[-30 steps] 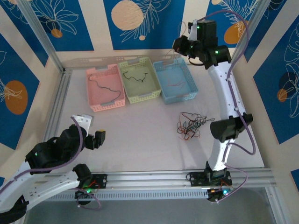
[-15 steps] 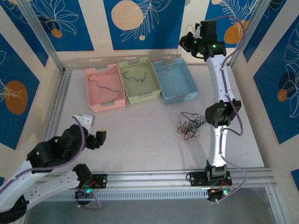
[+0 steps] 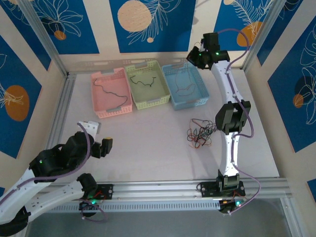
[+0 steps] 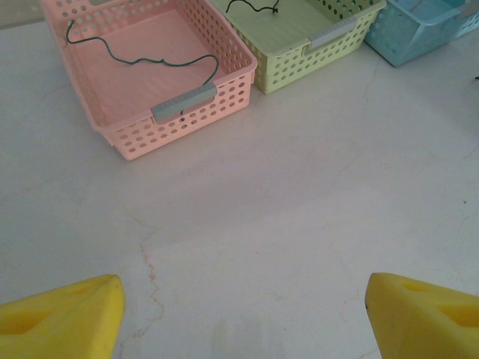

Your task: Untangle the cables

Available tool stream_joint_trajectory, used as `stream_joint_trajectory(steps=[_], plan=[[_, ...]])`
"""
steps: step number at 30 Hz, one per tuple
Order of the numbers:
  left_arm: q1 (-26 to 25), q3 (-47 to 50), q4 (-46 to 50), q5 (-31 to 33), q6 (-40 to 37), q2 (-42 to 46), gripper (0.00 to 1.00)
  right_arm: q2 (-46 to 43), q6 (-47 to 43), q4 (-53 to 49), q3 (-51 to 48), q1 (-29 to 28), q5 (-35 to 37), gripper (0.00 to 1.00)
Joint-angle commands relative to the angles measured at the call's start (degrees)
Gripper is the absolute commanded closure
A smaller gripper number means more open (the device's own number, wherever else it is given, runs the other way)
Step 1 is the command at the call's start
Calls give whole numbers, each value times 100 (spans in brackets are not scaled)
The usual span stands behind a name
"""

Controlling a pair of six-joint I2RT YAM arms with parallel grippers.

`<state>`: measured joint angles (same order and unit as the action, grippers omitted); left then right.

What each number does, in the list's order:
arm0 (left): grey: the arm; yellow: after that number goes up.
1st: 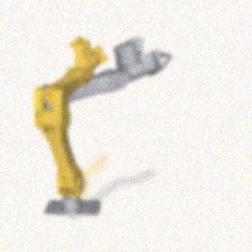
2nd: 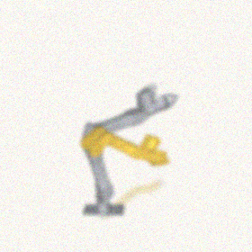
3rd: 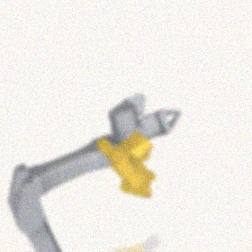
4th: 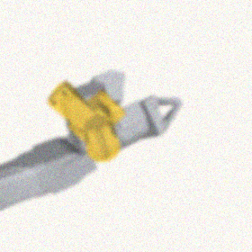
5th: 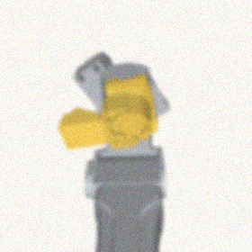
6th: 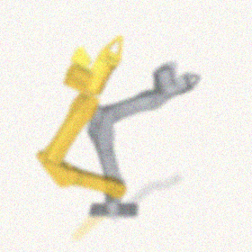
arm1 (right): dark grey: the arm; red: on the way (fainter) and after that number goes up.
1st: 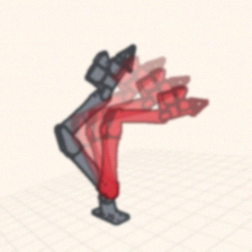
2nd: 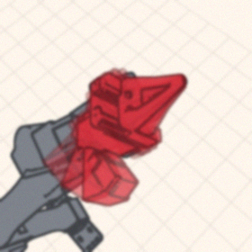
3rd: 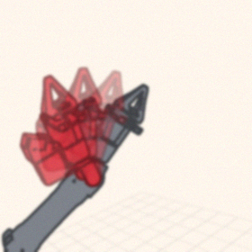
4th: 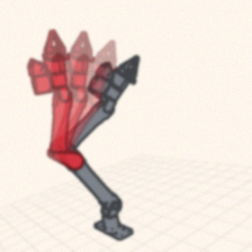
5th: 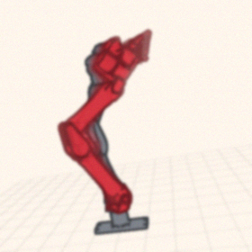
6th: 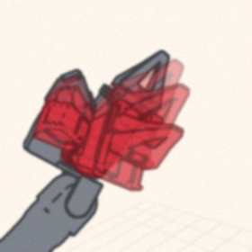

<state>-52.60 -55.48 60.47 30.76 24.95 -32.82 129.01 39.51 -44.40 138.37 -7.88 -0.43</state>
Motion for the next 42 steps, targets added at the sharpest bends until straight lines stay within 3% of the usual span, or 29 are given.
stream_joint_trajectory(steps=[1, 10, 20, 28, 33, 38, 42], plan=[[48, 46, -44, 65, -122, -5, 16, 391, -232, -355, 234, 10, 232, 100], [44, 55, -61, 39, -135, -76, 16, 658, -249, -356, -235, 23, 69, 100], [57, 55, -88, -22, -159, -132, 16, 737, -312, -1142, 481, 50, -19, 72], [83, 69, -106, -60, -179, -173, 16, -47, -284, -1073, -67, 9, -149, 72], [83, 77, -131, -157, -202, -190, 16, -1258, -418, -833, -1722, -97, -135, 72], [84, 82, -176, -298, -245, -258, 16, -3221, -576, -185, -4490, -239, 332, 71], [83, 82, -202, -415, -271, -321, 16, -4312, -499, 57, -6317, -101, 657, 70]])
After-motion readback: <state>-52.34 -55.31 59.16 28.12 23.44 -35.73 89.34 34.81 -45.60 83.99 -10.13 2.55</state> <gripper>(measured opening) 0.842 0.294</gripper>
